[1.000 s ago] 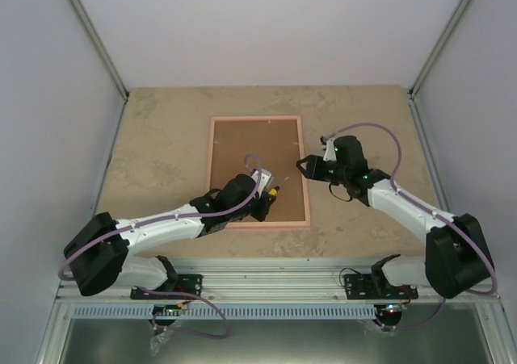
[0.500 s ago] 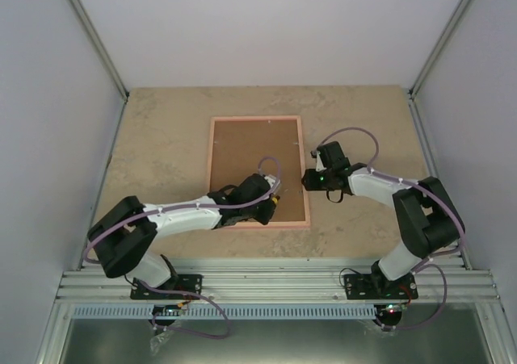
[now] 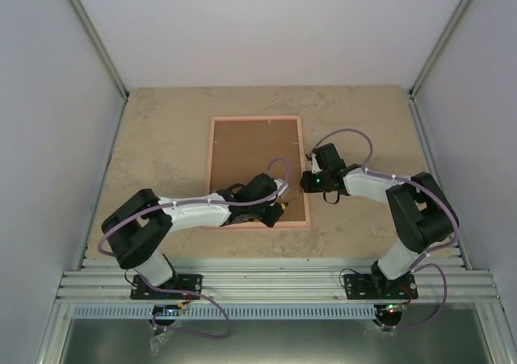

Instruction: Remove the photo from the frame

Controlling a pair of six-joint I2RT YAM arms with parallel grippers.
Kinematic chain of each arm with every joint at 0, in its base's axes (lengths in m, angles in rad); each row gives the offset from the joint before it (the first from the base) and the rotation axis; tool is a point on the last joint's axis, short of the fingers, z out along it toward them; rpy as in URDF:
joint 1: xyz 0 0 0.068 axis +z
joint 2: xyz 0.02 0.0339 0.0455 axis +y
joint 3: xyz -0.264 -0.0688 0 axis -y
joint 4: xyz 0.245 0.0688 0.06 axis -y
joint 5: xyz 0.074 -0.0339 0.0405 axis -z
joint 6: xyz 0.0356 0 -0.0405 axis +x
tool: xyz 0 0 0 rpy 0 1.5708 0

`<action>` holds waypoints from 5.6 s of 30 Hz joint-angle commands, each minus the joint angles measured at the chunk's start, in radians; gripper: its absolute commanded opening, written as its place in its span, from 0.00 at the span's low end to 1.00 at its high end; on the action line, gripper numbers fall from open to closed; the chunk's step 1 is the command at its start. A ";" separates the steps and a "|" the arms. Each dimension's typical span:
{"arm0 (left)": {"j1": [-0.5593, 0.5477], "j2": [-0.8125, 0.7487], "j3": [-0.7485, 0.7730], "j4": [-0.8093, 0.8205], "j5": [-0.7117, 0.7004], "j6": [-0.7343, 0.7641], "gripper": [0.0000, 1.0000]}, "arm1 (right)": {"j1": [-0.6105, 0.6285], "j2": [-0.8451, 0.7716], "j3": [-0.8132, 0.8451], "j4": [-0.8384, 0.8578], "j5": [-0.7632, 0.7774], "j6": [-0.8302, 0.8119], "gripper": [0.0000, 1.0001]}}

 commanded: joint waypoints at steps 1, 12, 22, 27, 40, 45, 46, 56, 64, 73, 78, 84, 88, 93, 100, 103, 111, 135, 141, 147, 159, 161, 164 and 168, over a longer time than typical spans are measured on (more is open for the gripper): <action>-0.013 0.029 0.040 0.015 0.030 0.006 0.00 | 0.001 0.012 -0.007 0.022 0.008 0.007 0.21; -0.019 0.091 0.099 0.019 0.011 -0.041 0.00 | 0.012 0.014 -0.019 0.035 -0.012 0.057 0.07; -0.019 0.124 0.123 0.029 -0.033 -0.097 0.00 | 0.014 0.010 -0.028 0.040 -0.011 0.089 0.02; -0.019 0.140 0.132 0.036 -0.039 -0.114 0.00 | 0.014 0.007 -0.031 0.041 -0.011 0.093 0.02; -0.019 0.175 0.148 -0.002 -0.174 -0.220 0.00 | 0.016 -0.005 -0.046 0.050 -0.010 0.120 0.01; -0.012 0.134 0.106 -0.005 -0.273 -0.321 0.00 | 0.015 -0.023 -0.055 0.050 0.007 0.136 0.01; -0.008 0.124 0.094 0.005 -0.279 -0.334 0.00 | 0.015 -0.025 -0.056 0.050 0.007 0.138 0.01; -0.001 0.079 0.060 0.034 -0.231 -0.359 0.00 | 0.015 -0.038 -0.066 0.054 0.012 0.155 0.01; -0.001 0.001 0.011 0.069 -0.197 -0.370 0.00 | 0.016 -0.041 -0.065 0.047 -0.005 0.147 0.01; 0.032 -0.094 -0.029 0.068 -0.196 -0.338 0.00 | 0.057 -0.077 -0.100 0.031 -0.051 0.151 0.03; 0.054 -0.161 -0.066 0.054 -0.201 -0.311 0.00 | 0.103 -0.143 -0.117 -0.038 -0.010 0.149 0.09; 0.071 -0.238 -0.111 0.048 -0.207 -0.290 0.00 | 0.111 -0.192 -0.118 -0.076 -0.031 0.137 0.31; 0.081 -0.270 -0.132 0.039 -0.213 -0.275 0.00 | 0.107 -0.178 -0.031 -0.117 0.001 0.094 0.42; 0.084 -0.282 -0.144 0.038 -0.214 -0.257 0.00 | 0.073 -0.111 0.072 -0.119 0.052 0.045 0.47; 0.084 -0.278 -0.139 0.040 -0.203 -0.241 0.00 | 0.050 0.068 0.222 -0.127 0.070 0.018 0.46; 0.083 -0.262 -0.123 0.038 -0.195 -0.237 0.00 | 0.044 0.104 0.236 -0.112 0.075 0.017 0.45; 0.086 -0.180 -0.079 0.051 -0.167 -0.226 0.00 | 0.040 0.166 0.248 -0.082 0.043 0.024 0.40; 0.105 0.129 0.171 0.061 -0.077 -0.206 0.00 | 0.015 0.096 0.090 -0.013 0.020 0.150 0.03; 0.120 0.195 0.208 0.056 -0.063 -0.217 0.00 | 0.013 0.083 0.083 -0.007 0.015 0.148 0.03; 0.127 0.238 0.245 0.052 -0.040 -0.209 0.00 | 0.009 0.092 0.081 0.004 -0.009 0.144 0.03; 0.145 0.292 0.293 0.026 -0.061 -0.217 0.00 | 0.009 0.100 0.081 0.012 -0.022 0.140 0.03; 0.151 0.299 0.299 0.025 -0.062 -0.219 0.00 | 0.009 0.100 0.082 0.013 -0.024 0.138 0.03; 0.158 0.313 0.310 0.026 -0.057 -0.223 0.00 | 0.009 0.102 0.082 0.013 -0.025 0.138 0.03; 0.167 0.332 0.320 0.014 -0.073 -0.237 0.00 | 0.009 0.105 0.082 0.012 -0.025 0.138 0.02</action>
